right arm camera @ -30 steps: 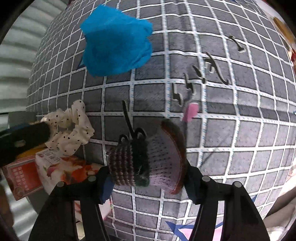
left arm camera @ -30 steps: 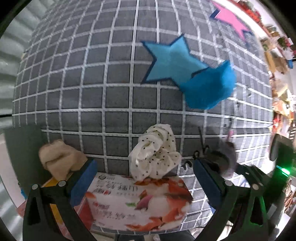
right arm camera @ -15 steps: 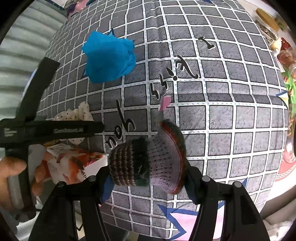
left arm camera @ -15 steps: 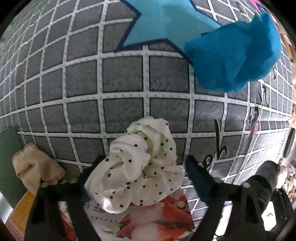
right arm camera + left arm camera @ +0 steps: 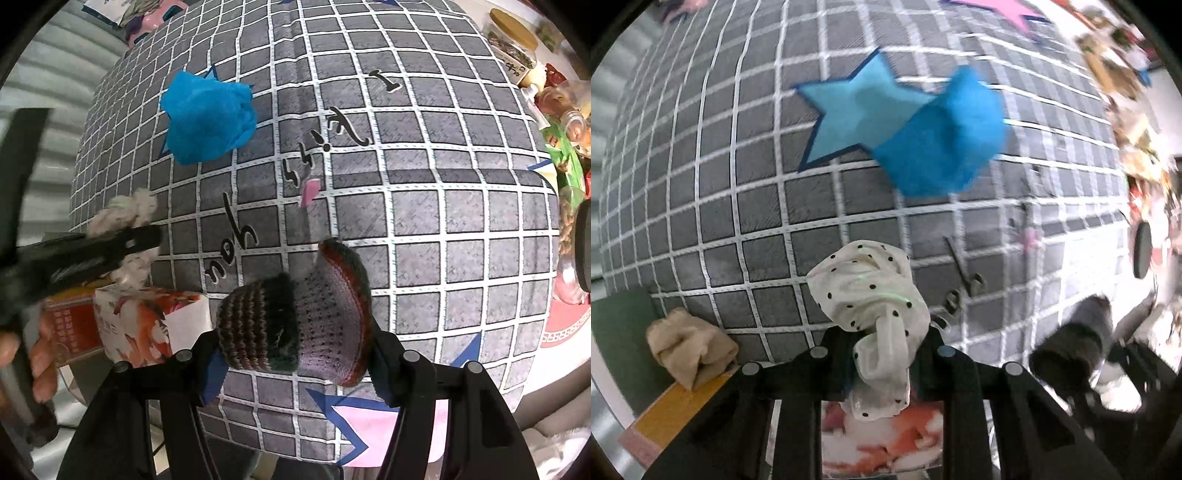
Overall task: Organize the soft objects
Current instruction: 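Lift the scrunchie with left gripper while right gripper lifts the knitted hat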
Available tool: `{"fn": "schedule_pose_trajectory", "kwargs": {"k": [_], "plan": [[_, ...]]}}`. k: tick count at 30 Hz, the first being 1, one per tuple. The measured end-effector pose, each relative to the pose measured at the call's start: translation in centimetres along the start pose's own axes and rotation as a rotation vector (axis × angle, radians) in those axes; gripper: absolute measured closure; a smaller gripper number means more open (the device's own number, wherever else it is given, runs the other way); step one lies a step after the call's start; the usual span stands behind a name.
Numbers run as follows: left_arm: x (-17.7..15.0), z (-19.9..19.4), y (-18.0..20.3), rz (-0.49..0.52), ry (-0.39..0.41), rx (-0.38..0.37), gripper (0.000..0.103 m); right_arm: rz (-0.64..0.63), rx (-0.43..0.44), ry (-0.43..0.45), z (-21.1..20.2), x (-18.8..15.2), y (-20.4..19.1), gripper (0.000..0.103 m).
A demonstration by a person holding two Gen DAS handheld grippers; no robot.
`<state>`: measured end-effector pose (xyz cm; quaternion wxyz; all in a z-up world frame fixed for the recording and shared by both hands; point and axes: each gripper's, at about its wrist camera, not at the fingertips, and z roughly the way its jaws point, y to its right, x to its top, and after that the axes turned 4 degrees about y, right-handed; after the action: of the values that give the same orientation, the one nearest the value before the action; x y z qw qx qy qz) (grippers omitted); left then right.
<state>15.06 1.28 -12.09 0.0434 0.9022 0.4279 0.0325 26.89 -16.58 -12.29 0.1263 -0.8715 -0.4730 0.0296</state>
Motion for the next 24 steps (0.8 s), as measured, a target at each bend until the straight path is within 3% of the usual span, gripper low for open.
{"fn": "schedule_pose_trajectory", "kwargs": {"k": [10, 24], "plan": [[-6.1, -4.4, 3.2, 0.222, 0.096, -0.014, 0.078, 0.022, -0.045, -0.015, -0.9, -2.9, -0.1, 0.039], [-14.8, -7.2, 2.3, 0.348, 0.135, -0.092, 0.078, -0.006, -0.078, -0.024, -2.4, -8.7, -5.2, 0.039]]}}
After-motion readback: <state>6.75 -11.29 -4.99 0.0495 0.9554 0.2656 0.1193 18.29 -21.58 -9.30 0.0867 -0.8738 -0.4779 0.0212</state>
